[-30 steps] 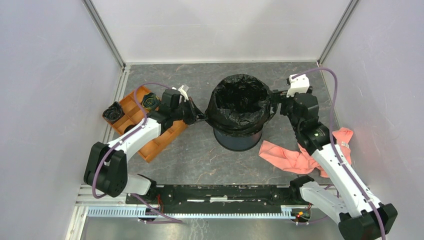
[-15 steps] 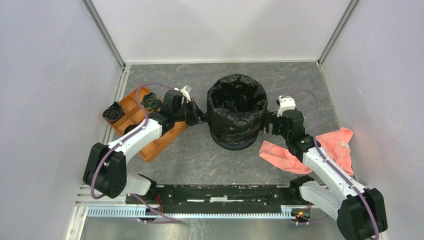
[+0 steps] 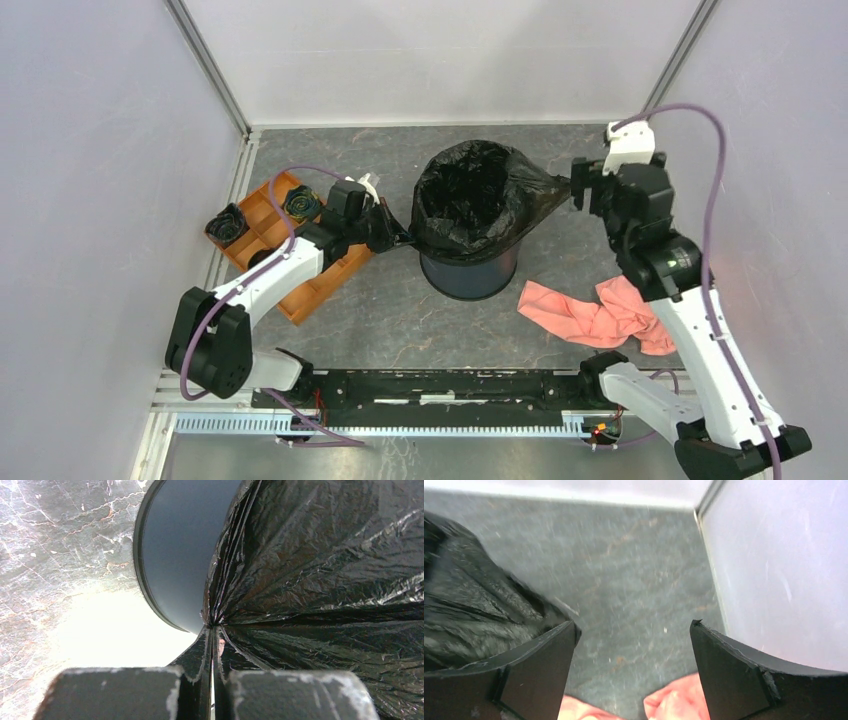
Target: Put the trash bags into the trash bin
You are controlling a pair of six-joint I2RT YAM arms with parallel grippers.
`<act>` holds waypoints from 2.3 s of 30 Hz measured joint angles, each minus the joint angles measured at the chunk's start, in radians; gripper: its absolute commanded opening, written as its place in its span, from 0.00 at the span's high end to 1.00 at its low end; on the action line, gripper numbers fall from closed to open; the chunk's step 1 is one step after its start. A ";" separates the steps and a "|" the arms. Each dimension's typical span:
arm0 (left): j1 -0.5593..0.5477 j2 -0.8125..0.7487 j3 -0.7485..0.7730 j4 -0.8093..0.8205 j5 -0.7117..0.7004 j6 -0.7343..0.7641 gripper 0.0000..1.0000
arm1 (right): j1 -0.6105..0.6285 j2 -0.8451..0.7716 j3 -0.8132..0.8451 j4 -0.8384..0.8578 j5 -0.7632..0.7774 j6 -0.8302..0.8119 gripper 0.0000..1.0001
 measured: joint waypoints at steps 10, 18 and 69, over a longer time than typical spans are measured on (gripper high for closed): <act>0.000 -0.009 0.005 -0.003 -0.008 0.005 0.98 | 0.004 0.064 0.201 -0.052 -0.224 -0.101 0.09; 0.000 -0.042 0.005 -0.003 -0.008 0.005 0.98 | 0.004 -0.025 -0.120 0.062 -0.214 -0.046 0.28; -0.007 -0.127 0.005 -0.026 -0.043 0.013 0.97 | 0.334 0.562 0.257 -0.132 -0.551 -0.245 0.83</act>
